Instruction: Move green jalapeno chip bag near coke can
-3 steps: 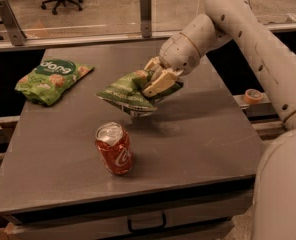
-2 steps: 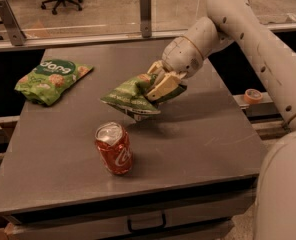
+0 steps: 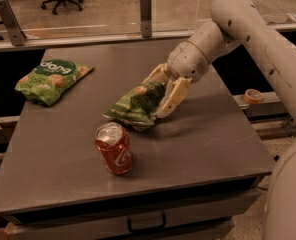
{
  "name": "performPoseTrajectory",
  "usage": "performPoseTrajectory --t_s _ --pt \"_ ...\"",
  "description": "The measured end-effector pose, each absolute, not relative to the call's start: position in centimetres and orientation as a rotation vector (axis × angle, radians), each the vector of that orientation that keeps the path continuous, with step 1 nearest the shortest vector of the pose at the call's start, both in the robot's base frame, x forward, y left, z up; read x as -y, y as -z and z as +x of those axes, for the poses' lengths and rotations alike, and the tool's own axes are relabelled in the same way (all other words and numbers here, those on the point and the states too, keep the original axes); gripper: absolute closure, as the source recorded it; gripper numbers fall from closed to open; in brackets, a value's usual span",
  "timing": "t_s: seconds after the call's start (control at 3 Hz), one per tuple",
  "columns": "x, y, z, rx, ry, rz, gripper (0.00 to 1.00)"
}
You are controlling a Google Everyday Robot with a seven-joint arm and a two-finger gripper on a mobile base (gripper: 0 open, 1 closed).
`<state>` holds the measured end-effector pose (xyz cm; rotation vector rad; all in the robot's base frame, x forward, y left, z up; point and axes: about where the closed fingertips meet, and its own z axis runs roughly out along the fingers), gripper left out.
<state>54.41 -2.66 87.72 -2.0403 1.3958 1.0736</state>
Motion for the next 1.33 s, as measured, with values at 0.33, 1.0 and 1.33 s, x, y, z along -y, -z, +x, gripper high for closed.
performPoseTrajectory --t_s 0.33,1.0,1.33 --pt "2.9 -87.4 53.8 -1.408 -1.084 -2.046 0.0" --pt "3.0 -86.8 52.1 -1.434 -1.124 -2.058 0.0" --pt "3.1 -86.7 50.8 -1.457 -1.151 -2.06 0.0"
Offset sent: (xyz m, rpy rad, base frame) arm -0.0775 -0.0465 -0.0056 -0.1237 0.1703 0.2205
